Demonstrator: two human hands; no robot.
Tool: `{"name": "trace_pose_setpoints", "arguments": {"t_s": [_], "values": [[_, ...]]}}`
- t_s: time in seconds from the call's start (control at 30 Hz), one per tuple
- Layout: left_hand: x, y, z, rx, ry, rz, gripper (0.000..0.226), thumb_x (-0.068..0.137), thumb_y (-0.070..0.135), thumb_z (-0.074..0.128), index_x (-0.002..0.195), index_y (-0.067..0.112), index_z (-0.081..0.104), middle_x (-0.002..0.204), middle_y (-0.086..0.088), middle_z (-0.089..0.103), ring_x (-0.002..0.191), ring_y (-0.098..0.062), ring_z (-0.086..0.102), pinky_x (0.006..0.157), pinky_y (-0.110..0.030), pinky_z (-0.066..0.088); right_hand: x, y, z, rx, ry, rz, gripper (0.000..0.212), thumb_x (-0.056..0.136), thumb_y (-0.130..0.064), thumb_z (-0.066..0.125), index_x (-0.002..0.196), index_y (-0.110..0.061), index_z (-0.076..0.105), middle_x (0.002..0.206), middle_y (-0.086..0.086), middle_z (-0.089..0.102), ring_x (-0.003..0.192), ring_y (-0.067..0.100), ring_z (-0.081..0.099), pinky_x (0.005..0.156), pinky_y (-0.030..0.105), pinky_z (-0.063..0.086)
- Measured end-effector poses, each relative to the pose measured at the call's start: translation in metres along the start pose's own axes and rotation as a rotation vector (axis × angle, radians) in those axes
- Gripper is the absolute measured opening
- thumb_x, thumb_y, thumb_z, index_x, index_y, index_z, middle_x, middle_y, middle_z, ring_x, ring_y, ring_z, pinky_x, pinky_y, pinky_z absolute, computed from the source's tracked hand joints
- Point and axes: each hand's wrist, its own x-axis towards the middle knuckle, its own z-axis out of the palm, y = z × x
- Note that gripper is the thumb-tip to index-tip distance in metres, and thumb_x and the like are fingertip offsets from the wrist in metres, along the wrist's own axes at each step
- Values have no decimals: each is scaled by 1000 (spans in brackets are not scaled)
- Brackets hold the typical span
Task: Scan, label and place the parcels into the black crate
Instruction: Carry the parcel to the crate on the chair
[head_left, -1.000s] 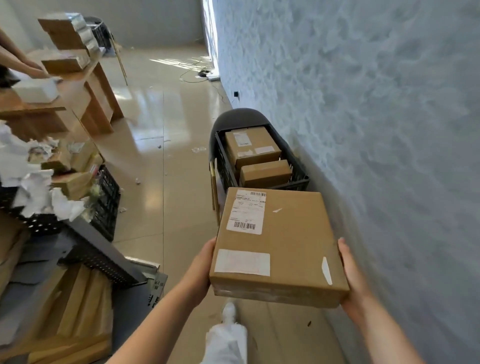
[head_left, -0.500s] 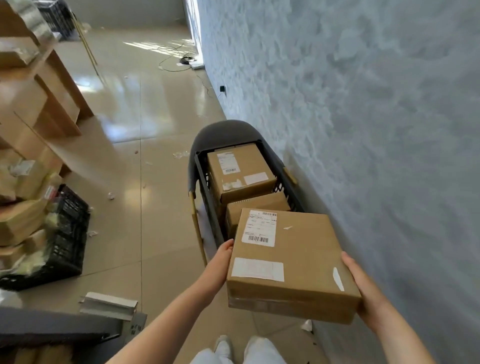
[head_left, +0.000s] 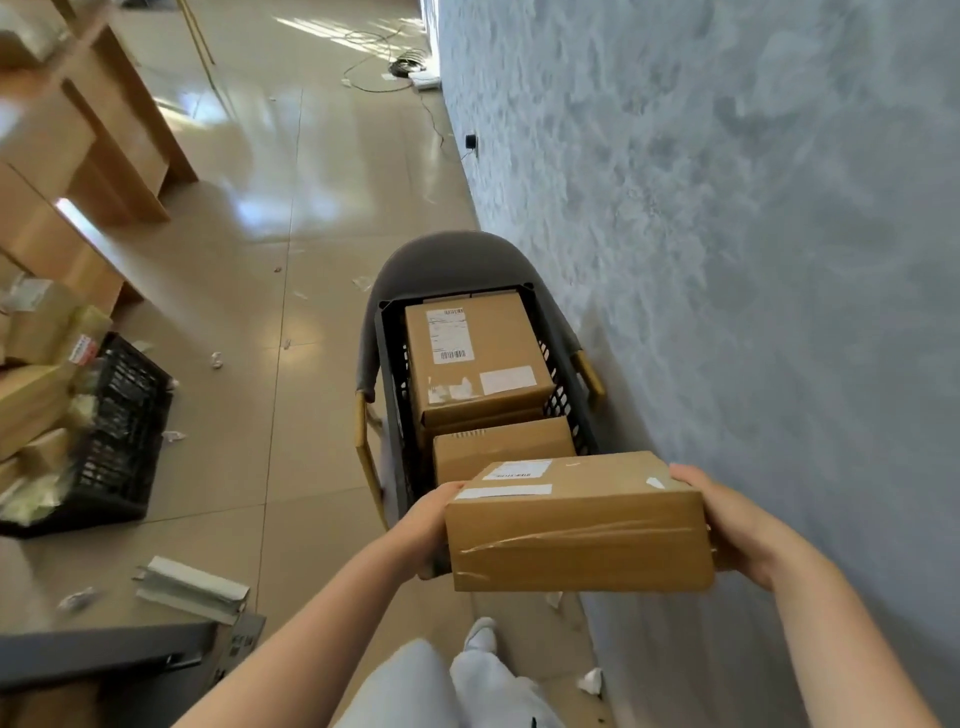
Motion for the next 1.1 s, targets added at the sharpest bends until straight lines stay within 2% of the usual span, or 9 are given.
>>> {"name": "trace_pose_setpoints", "arguments": {"t_s": [0.1, 0.2, 0.27, 0.4, 0.5, 0.73, 0.87, 0.97, 1.1], "values": [[37, -9, -7, 174, 19, -61, 22, 103, 28, 49, 119, 26, 64, 116, 5, 68, 107, -14, 63, 96, -31, 51, 10, -14, -3, -55, -13, 9, 51, 95, -58, 44, 92, -16, 72, 85, 13, 71, 77, 31, 66, 68, 36, 53], [82, -35, -20, 311, 50, -175, 51, 99, 34, 51, 148, 21, 42, 144, -2, 52, 128, -20, 52, 105, -32, 42, 16, -22, -5, -87, -35, 24, 50, 97, -56, 42, 94, -16, 72, 86, 13, 70, 80, 31, 66, 69, 36, 52], [98, -39, -23, 353, 44, -229, 57, 97, 32, 54, 151, 22, 38, 150, -4, 47, 135, -23, 47, 112, -37, 39, 20, -25, -7, -93, -34, 36, 49, 97, -56, 42, 94, -16, 72, 81, 11, 70, 78, 30, 65, 67, 35, 50], [111, -21, -25, 371, 110, -161, 55, 101, 14, 41, 154, 19, 31, 158, -6, 35, 146, -25, 32, 117, -38, 29, 30, -32, -9, -87, -34, 58, 47, 98, -54, 42, 90, -17, 70, 62, 2, 68, 72, 26, 63, 64, 34, 49], [123, -18, -30, 398, 89, -126, 51, 102, 15, 40, 152, 20, 35, 157, -3, 38, 145, -23, 33, 116, -38, 28, 39, -39, -2, -98, -68, 87, 48, 98, -55, 42, 93, -17, 70, 60, -1, 68, 68, 23, 64, 64, 32, 50], [121, -7, -63, 307, -77, -146, 40, 103, 39, 42, 141, 30, 51, 145, 5, 50, 134, -20, 44, 117, -39, 31, 65, -66, 33, -163, -172, 106, 55, 94, -60, 44, 108, -14, 73, 102, 13, 75, 90, 29, 74, 66, 36, 60], [102, -3, -85, 285, -211, -158, 42, 98, 54, 46, 134, 35, 56, 133, 9, 58, 123, -15, 53, 112, -37, 36, 78, -69, 46, -167, -247, 119, 54, 92, -63, 46, 104, -17, 72, 99, 14, 76, 86, 29, 74, 64, 33, 57], [93, -2, -92, 284, -231, -146, 41, 96, 59, 47, 123, 33, 63, 119, 8, 68, 112, -12, 62, 107, -37, 44, 92, -62, 54, -86, -241, 162, 48, 89, -64, 50, 90, -19, 67, 91, 12, 73, 86, 30, 70, 78, 41, 58], [82, -3, -94, 298, -188, -45, 40, 94, 63, 45, 118, 39, 68, 117, 13, 68, 113, -7, 61, 105, -34, 44, 115, -45, 57, -3, -208, 232, 40, 89, -57, 54, 81, -19, 64, 92, 14, 69, 88, 32, 65, 91, 50, 54]]}}
